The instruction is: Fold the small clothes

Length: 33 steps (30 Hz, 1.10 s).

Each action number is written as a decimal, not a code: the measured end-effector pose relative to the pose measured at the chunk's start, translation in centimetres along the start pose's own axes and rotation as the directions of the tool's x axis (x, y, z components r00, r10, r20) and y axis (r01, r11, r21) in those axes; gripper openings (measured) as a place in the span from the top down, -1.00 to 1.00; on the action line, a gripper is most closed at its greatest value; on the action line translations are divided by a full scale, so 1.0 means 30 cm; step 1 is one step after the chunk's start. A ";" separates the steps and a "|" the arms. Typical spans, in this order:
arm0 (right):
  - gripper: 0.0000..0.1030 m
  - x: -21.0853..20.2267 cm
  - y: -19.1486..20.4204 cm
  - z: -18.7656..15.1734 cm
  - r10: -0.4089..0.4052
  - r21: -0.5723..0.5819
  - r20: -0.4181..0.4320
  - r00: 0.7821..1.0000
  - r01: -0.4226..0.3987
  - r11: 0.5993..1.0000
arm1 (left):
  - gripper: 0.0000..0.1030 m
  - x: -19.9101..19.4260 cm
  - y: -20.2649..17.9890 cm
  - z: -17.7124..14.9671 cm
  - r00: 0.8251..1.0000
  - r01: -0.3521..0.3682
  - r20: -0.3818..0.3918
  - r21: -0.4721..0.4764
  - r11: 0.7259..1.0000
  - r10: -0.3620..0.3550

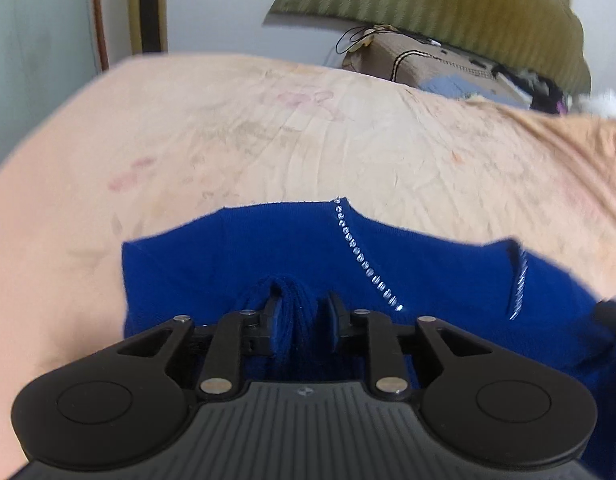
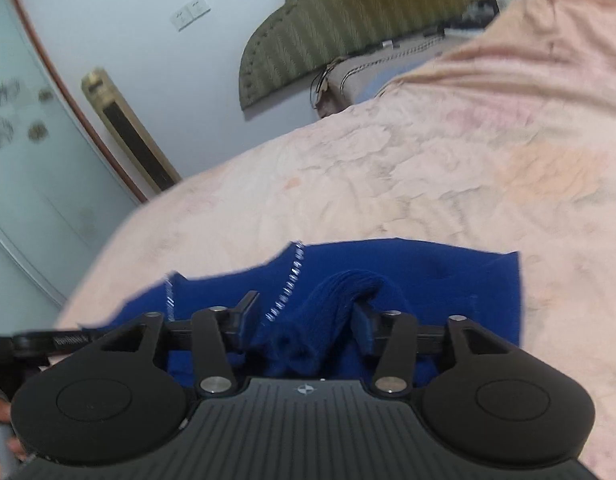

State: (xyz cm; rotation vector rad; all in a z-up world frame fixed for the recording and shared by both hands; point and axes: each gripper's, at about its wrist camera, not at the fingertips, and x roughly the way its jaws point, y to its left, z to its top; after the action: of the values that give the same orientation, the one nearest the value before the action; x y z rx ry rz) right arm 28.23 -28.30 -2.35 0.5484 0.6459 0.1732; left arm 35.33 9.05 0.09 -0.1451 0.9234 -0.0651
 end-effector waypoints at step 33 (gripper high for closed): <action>-0.61 -0.031 -0.051 0.023 -0.171 0.021 0.101 0.980 0.170 0.985 | -0.33 -0.087 -0.112 -0.154 0.975 -0.162 0.209 0.445 0.881 0.073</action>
State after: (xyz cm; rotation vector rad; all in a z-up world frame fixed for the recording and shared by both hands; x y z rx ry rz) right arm 27.89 -30.19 -2.21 0.5077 0.5914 -0.0201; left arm 30.09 5.59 -0.07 0.3438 0.7046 -0.1532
